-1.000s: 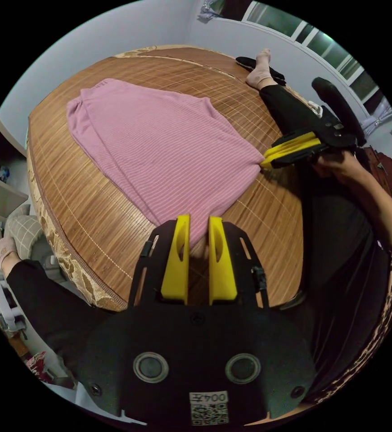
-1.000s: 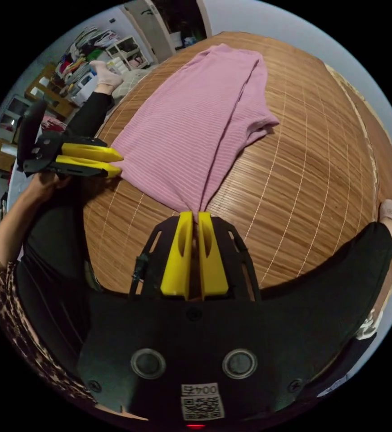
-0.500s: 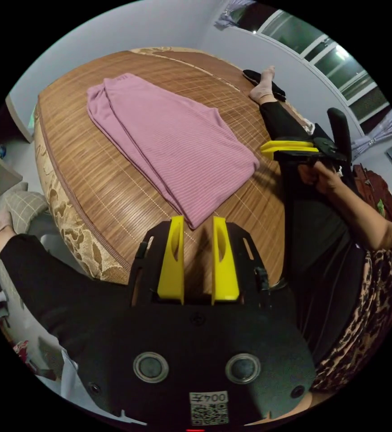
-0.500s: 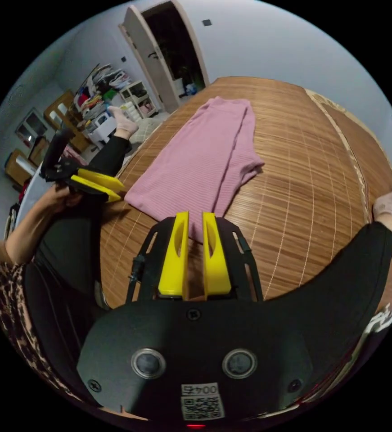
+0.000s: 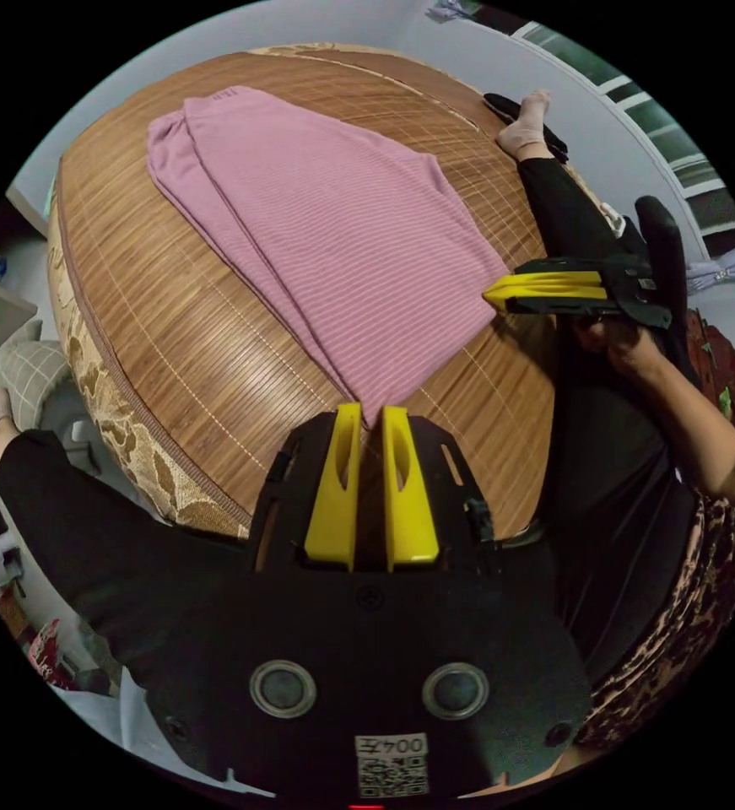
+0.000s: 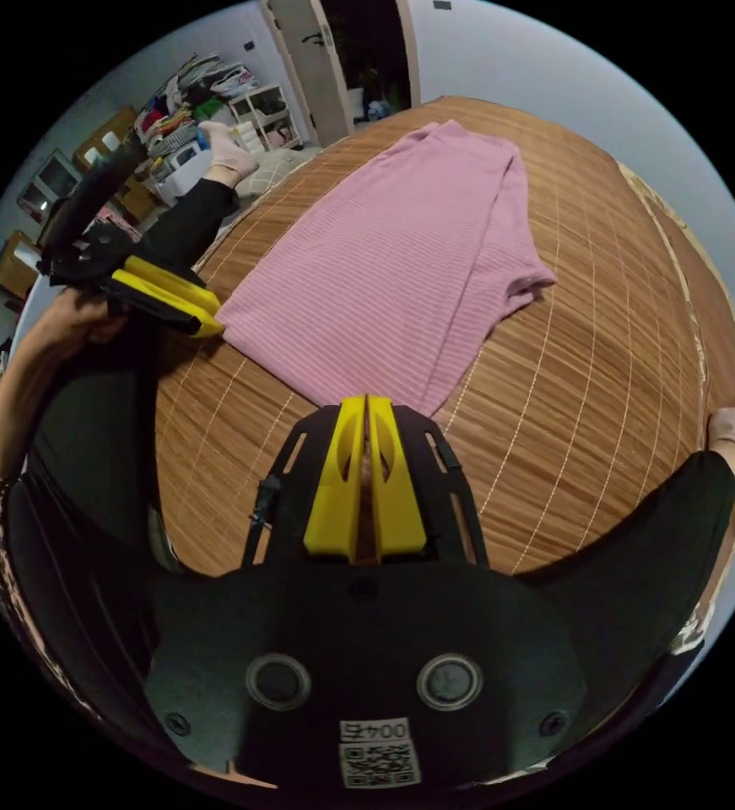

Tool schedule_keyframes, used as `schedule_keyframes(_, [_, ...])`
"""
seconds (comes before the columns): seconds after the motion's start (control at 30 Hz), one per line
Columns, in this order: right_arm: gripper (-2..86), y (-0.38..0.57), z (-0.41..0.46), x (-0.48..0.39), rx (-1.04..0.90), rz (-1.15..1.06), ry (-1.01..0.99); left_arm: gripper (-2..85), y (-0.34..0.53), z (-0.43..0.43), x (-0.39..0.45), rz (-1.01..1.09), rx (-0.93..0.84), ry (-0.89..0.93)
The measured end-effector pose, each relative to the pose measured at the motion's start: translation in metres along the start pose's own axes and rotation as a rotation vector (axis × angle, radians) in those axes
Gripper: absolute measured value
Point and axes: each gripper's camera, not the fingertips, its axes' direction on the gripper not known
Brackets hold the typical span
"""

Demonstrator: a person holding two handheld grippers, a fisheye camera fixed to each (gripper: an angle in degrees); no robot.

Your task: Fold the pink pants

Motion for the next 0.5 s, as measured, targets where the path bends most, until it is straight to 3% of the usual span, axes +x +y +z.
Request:
schedule_keyframes(0.2, [4.7, 0.035, -0.028, 0.054, 0.104, 0.234, -0.177, 4.9, 0.025, -0.013, -0.001, -0.038, 0.070, 0.041])
schedule_keyframes(0.37, [10.5, 0.073, -0.024, 0.116, 0.183, 0.510, -0.549, 7.6, 0.059, -0.044, 0.030, 0.087, 0.385, -0.002])
schedule_keyframes(0.5, [11.5, 0.074, -0.009, 0.122, 0.136, 0.542, -0.628, 9.9, 0.055, -0.030, 0.064, 0.205, 0.349, -0.078])
